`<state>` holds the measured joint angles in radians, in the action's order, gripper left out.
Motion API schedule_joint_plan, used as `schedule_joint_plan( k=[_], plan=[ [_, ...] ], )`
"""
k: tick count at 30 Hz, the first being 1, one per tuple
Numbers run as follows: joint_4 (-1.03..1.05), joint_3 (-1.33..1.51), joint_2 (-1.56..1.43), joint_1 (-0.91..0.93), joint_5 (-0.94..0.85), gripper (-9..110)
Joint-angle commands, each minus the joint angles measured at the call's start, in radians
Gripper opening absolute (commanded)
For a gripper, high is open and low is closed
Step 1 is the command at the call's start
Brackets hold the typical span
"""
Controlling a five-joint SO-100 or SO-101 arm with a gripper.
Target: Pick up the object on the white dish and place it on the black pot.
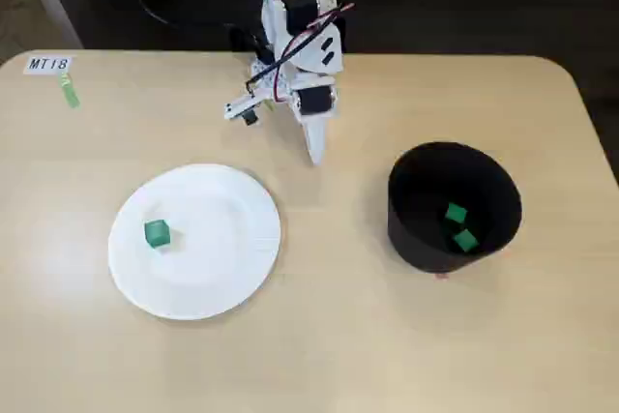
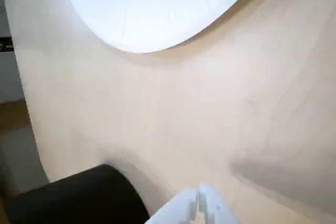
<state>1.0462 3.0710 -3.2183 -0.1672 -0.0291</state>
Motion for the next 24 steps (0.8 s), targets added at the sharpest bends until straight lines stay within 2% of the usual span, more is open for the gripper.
schedule_joint_plan(
  k=[1,15,20,24],
  plan=[
    [0.025,-0.057,-0.11,-0.06,-0.002,0],
    [0.018,-0.067,-0.11,-0.069,-0.011,0],
    [0.041,-0.325,-0.051,-0.008,-0.048,0],
    [0.046,-0.597,0.255,0.057,-0.121,0]
  ],
)
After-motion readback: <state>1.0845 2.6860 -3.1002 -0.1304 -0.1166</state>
